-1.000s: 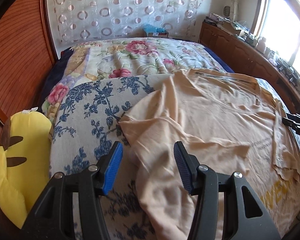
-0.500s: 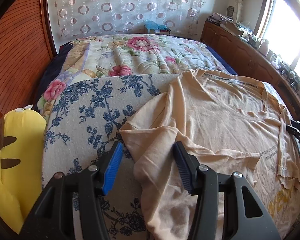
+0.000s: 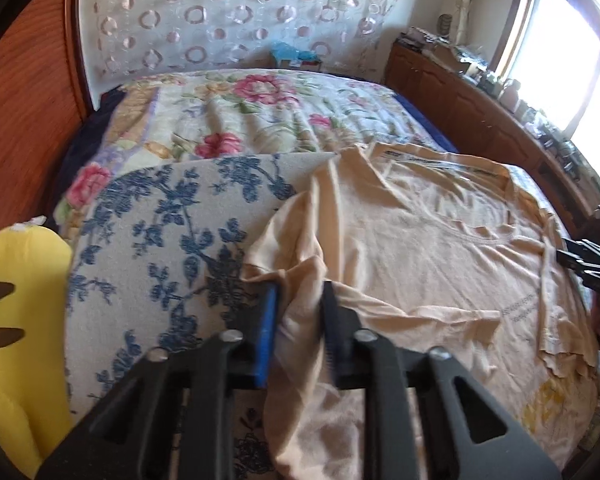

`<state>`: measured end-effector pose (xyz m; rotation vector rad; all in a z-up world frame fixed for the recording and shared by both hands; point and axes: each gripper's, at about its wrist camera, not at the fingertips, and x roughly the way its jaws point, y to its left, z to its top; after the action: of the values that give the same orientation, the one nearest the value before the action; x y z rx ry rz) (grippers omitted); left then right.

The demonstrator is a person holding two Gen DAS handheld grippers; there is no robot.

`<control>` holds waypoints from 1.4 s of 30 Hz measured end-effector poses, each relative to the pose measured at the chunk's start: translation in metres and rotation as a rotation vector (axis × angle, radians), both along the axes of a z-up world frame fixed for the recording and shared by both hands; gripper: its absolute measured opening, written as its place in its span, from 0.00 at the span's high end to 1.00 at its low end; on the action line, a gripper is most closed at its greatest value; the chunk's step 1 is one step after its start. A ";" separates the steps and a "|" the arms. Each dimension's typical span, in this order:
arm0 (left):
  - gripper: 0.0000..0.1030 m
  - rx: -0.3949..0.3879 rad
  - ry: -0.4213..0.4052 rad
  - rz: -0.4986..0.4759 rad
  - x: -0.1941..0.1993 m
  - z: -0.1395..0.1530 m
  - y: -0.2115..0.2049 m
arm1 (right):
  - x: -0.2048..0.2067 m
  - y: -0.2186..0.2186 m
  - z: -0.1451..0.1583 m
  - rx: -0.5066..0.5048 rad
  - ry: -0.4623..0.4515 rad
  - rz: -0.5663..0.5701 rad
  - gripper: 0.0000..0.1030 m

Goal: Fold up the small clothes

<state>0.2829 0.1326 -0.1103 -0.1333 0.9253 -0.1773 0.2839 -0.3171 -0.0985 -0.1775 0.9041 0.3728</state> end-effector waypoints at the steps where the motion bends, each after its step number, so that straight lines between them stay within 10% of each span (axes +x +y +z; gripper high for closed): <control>1: 0.86 0.002 -0.002 -0.001 -0.001 0.001 0.000 | 0.003 0.001 0.000 -0.006 0.009 0.013 0.46; 7: 0.95 -0.046 -0.037 -0.020 -0.003 0.023 -0.002 | 0.040 0.005 0.000 -0.020 0.028 0.012 0.47; 13: 0.96 -0.025 -0.081 -0.058 -0.021 0.044 -0.020 | 0.056 0.016 0.007 0.035 0.051 0.037 0.94; 28: 0.96 -0.060 -0.236 -0.121 -0.184 0.086 -0.047 | -0.090 0.000 0.108 0.236 -0.192 0.097 0.95; 42: 0.96 -0.089 -0.243 -0.078 -0.319 0.094 -0.028 | -0.230 -0.053 0.095 0.267 -0.066 0.089 0.95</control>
<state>-0.0358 0.1047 -0.0159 -0.1544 0.6809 -0.3002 0.0544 -0.3702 -0.0030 0.0159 0.7743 0.5633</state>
